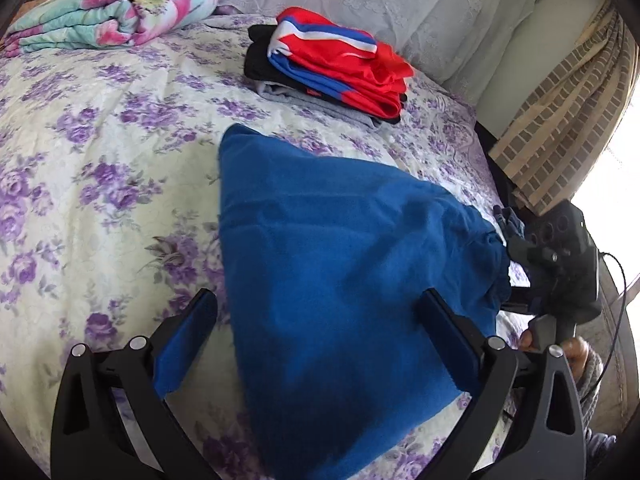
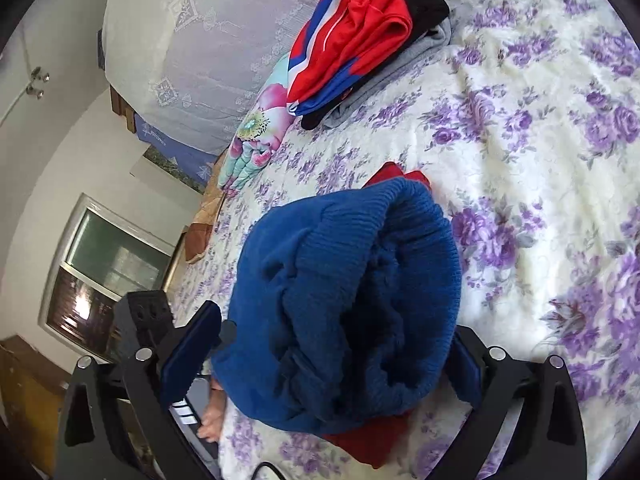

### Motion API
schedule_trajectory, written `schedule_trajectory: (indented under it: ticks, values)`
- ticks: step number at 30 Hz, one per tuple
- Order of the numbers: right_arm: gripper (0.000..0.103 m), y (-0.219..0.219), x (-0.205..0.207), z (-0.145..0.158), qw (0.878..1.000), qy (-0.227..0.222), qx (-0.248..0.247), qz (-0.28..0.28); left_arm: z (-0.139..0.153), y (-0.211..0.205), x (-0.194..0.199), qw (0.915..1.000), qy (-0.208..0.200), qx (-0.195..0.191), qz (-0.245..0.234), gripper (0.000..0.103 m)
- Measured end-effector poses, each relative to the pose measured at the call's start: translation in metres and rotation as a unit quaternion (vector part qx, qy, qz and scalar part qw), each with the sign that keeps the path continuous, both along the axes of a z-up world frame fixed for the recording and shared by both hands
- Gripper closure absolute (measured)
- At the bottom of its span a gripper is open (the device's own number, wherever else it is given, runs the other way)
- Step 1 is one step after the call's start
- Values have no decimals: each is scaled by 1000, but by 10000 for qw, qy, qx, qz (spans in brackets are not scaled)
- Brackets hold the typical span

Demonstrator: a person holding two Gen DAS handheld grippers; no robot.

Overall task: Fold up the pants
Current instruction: 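Lift the folded blue bundle off the sheet with the right gripper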

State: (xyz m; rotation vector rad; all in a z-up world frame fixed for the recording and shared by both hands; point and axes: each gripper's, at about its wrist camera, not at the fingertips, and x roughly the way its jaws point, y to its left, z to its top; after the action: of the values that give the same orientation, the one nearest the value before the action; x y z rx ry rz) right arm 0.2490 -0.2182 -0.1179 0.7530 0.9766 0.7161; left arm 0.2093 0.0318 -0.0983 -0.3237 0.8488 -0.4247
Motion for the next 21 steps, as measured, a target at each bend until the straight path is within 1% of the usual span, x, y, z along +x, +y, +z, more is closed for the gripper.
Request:
schedule_trajectory:
  ticks: [2, 4, 6, 9, 12, 14, 16, 21]
  values:
    - [3, -7, 10, -5, 9987, 238, 448, 76, -4, -5, 6, 9999, 110, 50, -80, 5]
    - [3, -13, 18, -9, 9957, 355, 838, 158, -7, -2, 8, 9997, 166, -105, -122, 5]
    - [4, -16, 20, -10, 9941, 375, 984, 258, -8, 1, 9, 9995, 184, -216, -133, 5]
    - [4, -18, 12, -9, 9937, 130, 1072, 307, -9, 0, 8, 9997, 123, -127, -148, 5]
    - [4, -14, -1, -5, 9961, -277, 804, 227, -9, -1, 5, 9999, 82, -74, -120, 5]
    - [4, -7, -8, -1, 9977, -457, 451, 196, -9, 0, 3, 9999, 69, -115, -108, 5]
    - [4, 4, -12, 3, 9980, -566, 12, 277, -9, 1, -1, 9999, 58, -143, -70, 5]
    - [4, 26, -27, 4, 9908, -978, -881, 316, -8, 0, -9, 10000, -2, -77, 11, 5]
